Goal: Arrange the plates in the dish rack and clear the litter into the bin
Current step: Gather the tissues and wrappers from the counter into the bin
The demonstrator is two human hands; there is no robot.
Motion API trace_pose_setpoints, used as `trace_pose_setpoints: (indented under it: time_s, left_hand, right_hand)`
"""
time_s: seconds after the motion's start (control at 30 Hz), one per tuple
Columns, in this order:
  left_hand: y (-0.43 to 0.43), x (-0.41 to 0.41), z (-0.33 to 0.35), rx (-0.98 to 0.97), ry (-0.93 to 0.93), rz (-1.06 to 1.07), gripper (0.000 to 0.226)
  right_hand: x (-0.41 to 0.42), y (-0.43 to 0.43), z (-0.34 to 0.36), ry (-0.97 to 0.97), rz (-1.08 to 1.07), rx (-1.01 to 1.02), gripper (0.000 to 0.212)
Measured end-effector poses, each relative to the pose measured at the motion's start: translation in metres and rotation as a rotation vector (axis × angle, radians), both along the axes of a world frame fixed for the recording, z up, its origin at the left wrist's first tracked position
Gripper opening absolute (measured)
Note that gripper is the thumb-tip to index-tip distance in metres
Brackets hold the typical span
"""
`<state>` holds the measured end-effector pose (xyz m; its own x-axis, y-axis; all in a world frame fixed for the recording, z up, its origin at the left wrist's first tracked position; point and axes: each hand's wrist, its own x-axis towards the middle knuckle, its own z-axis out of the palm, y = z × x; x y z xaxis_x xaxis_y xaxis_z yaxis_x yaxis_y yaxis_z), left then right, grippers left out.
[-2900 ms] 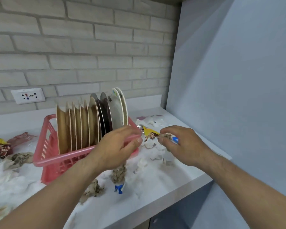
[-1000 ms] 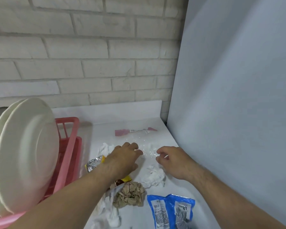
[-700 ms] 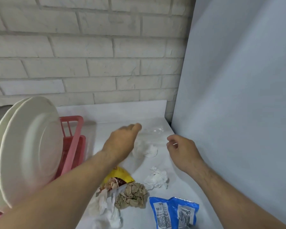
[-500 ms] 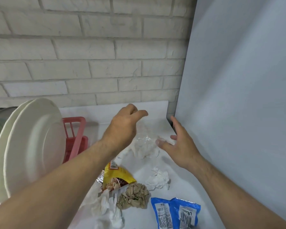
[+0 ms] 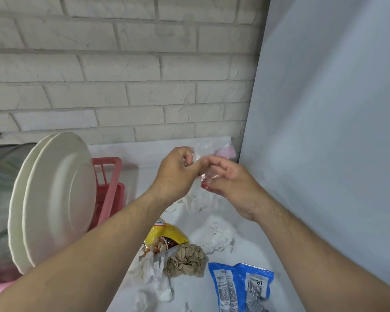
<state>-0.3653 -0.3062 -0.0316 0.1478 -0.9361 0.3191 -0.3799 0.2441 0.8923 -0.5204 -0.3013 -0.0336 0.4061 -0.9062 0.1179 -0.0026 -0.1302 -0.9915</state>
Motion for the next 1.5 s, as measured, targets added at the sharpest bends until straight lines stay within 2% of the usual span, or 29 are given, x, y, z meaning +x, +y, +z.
trace_pose_setpoints:
  time_s: [0.1, 0.13, 0.2, 0.27, 0.33, 0.37, 0.43, 0.57, 0.67, 0.73, 0.8, 0.9, 1.0, 1.17, 1.23, 1.3, 1.4, 1.47, 1.5]
  left_hand:
    - [0.003, 0.008, 0.009, -0.014, 0.071, 0.123, 0.015]
    - [0.006, 0.009, 0.014, -0.023, 0.056, 0.114, 0.015]
    - [0.008, 0.015, 0.019, -0.036, -0.096, 0.097, 0.033]
    - [0.008, 0.021, 0.019, -0.047, -0.265, 0.107, 0.033]
    - [0.009, 0.024, 0.017, -0.003, -0.295, 0.134, 0.027]
    - [0.008, 0.028, 0.015, 0.015, -0.28, 0.144, 0.035]
    - [0.005, 0.034, 0.01, 0.061, -0.336, 0.182, 0.041]
    - [0.006, 0.044, 0.005, 0.034, -0.382, 0.262, 0.025]
    - [0.006, 0.054, 0.003, -0.017, -0.431, 0.334, 0.034]
    - [0.004, 0.062, 0.0, -0.024, -0.444, 0.327, 0.026]
    - [0.003, 0.069, -0.003, 0.004, -0.429, 0.304, 0.015]
    - [0.002, 0.072, -0.008, 0.038, -0.408, 0.25, 0.03]
    - [0.001, 0.072, -0.008, 0.034, -0.415, 0.288, 0.031]
    - [-0.002, 0.071, -0.008, 0.133, -0.551, 0.32, 0.016]
    - [-0.004, 0.073, -0.009, 0.184, -0.621, 0.353, 0.027]
    - [-0.008, 0.075, -0.013, 0.246, -0.701, 0.341, 0.039]
    - [-0.015, 0.078, -0.024, 0.39, -0.867, 0.289, 0.041]
    - [-0.017, 0.079, -0.033, 0.51, -0.969, 0.231, 0.04]
    - [-0.018, 0.078, -0.036, 0.567, -0.981, 0.21, 0.047]
  right_hand:
    - [-0.009, -0.001, -0.008, 0.031, -0.155, 0.057, 0.035]
    - [-0.011, -0.003, -0.012, 0.106, -0.208, 0.039, 0.028]
    - [-0.015, -0.008, -0.023, 0.34, -0.283, -0.043, 0.014]
    - [-0.017, -0.015, -0.038, 0.547, -0.292, -0.115, 0.014]
    - [-0.017, -0.022, -0.051, 0.704, -0.254, -0.162, 0.007]
    - [-0.015, -0.024, -0.054, 0.778, -0.235, -0.188, 0.007]
    - [-0.008, -0.031, -0.061, 0.891, -0.196, -0.201, 0.031]
    - [0.019, -0.047, -0.068, 1.034, -0.104, -0.129, 0.07]
    - [0.035, -0.054, -0.077, 1.183, -0.07, -0.114, 0.07]
    - [0.039, -0.057, -0.085, 1.284, -0.051, -0.163, 0.054]
    - [0.038, -0.062, -0.089, 1.247, -0.037, -0.183, 0.031]
    - [0.033, -0.066, -0.087, 1.182, -0.039, -0.169, 0.008]
    - [0.025, -0.067, -0.084, 1.085, -0.052, -0.113, 0.018]
    - [0.015, -0.061, -0.063, 0.734, -0.131, -0.133, 0.037]
    - [0.008, -0.056, -0.055, 0.744, -0.174, -0.17, 0.038]
    - [0.002, -0.051, -0.05, 0.665, -0.246, -0.14, 0.039]
    - [-0.004, -0.045, -0.046, 0.583, -0.323, -0.101, 0.041]
    - [-0.007, -0.042, -0.043, 0.561, -0.337, -0.066, 0.031]
    - [-0.008, -0.039, -0.041, 0.56, -0.34, -0.048, 0.024]
